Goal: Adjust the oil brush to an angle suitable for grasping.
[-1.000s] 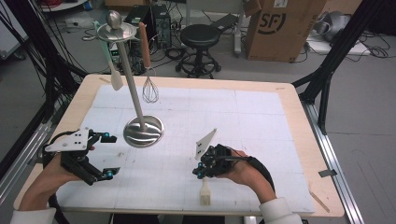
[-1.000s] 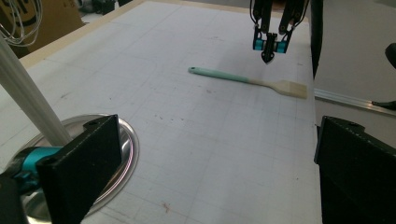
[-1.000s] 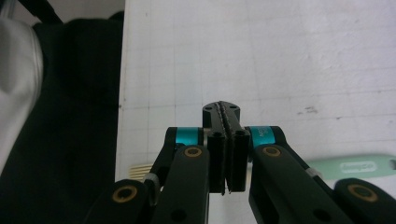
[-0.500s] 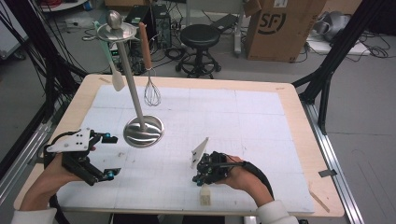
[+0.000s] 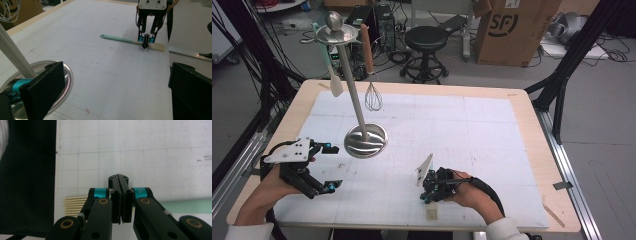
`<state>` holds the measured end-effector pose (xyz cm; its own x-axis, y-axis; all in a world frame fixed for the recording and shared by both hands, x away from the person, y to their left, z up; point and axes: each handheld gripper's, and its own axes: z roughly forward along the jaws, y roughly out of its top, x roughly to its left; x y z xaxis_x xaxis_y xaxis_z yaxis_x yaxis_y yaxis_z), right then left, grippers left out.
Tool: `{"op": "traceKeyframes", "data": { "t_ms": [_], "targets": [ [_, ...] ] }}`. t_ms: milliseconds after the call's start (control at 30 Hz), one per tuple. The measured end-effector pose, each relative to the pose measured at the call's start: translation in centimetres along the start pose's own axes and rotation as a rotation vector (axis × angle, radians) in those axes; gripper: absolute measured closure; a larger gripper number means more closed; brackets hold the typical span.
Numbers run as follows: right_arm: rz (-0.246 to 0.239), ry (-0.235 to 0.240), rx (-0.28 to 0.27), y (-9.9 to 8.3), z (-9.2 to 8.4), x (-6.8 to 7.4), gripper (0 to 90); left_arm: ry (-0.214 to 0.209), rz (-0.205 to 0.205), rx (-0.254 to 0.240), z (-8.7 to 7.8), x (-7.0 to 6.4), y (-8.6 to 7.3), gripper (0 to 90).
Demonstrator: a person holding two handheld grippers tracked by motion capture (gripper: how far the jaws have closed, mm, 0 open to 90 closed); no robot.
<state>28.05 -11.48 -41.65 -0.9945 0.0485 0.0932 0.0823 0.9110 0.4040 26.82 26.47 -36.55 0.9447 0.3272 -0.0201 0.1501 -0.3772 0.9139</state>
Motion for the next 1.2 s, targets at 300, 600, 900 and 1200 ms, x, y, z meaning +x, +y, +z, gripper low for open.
{"op": "traceKeyframes", "data": {
  "t_ms": [300,600,900,1200],
  "targets": [
    [-0.004,0.006,0.018,-0.3,0.0,0.0,88.7,-0.002,-0.001,-0.002,0.0,0.0,0.0,1.7],
    [0.009,0.001,0.039,-1.6,-0.8,0.0,88.7,-0.002,0.003,0.000,0.0,0.1,0.0,1.7],
    [0.033,-0.010,0.056,-3.5,-1.7,-0.1,88.7,-0.001,-0.001,0.004,0.1,0.1,-0.1,1.7],
    [0.075,-0.039,0.059,-5.4,-2.8,-0.5,88.7,-0.001,-0.003,0.006,0.1,0.1,-0.2,1.7]
  ]
}}
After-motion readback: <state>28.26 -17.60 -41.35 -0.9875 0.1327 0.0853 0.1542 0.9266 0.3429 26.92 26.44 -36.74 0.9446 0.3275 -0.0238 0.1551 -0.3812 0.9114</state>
